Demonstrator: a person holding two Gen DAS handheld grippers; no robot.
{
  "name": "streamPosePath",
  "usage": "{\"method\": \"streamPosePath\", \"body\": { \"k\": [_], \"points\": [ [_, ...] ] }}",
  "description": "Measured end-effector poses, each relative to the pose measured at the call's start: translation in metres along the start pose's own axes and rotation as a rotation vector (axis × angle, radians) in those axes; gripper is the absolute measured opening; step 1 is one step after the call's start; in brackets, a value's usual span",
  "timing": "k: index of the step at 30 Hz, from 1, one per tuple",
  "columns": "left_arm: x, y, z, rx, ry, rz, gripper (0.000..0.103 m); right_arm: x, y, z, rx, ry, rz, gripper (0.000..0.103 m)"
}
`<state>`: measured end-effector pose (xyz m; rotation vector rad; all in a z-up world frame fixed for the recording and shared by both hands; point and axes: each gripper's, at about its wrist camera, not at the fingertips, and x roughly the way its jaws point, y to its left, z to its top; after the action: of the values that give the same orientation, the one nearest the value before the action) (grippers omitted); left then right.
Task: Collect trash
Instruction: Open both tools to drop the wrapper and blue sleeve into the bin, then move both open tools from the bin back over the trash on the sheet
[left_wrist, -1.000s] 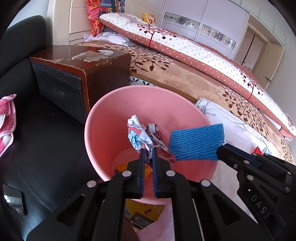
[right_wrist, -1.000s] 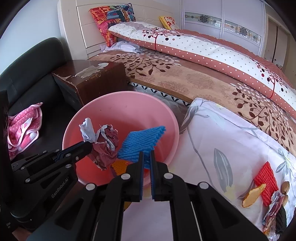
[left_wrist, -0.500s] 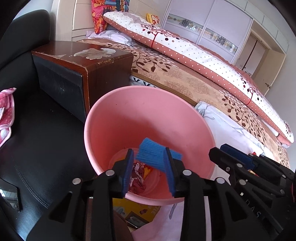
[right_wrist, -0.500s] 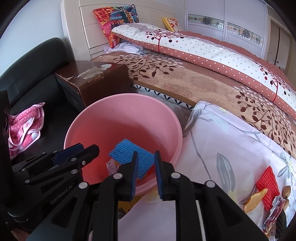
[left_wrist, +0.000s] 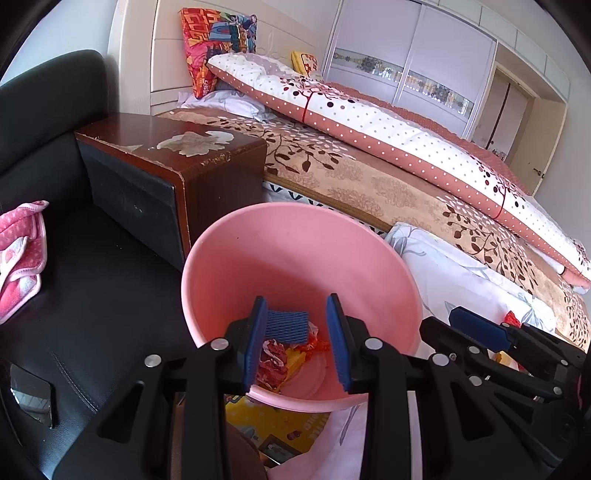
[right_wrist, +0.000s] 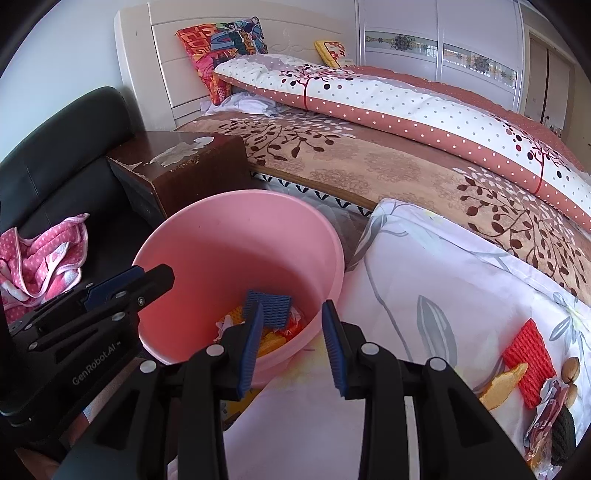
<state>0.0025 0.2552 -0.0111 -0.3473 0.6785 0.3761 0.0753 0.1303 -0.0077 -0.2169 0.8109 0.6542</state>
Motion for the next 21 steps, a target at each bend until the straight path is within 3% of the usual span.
{"method": "streamPosePath", "body": {
  "k": [7,21],
  "points": [
    [-0.01,-0.005,-0.001,0.019,-0.033,0.036,0.033,-0.008,-0.002,-0.006,0.003,-0.007,0.001,0.033],
    [-0.023,-0.008,-0.001,0.028,-0.05,0.037,0.033,-0.022,0.004,-0.012,-0.01,-0.022,-0.005,0.033]
  ]
}}
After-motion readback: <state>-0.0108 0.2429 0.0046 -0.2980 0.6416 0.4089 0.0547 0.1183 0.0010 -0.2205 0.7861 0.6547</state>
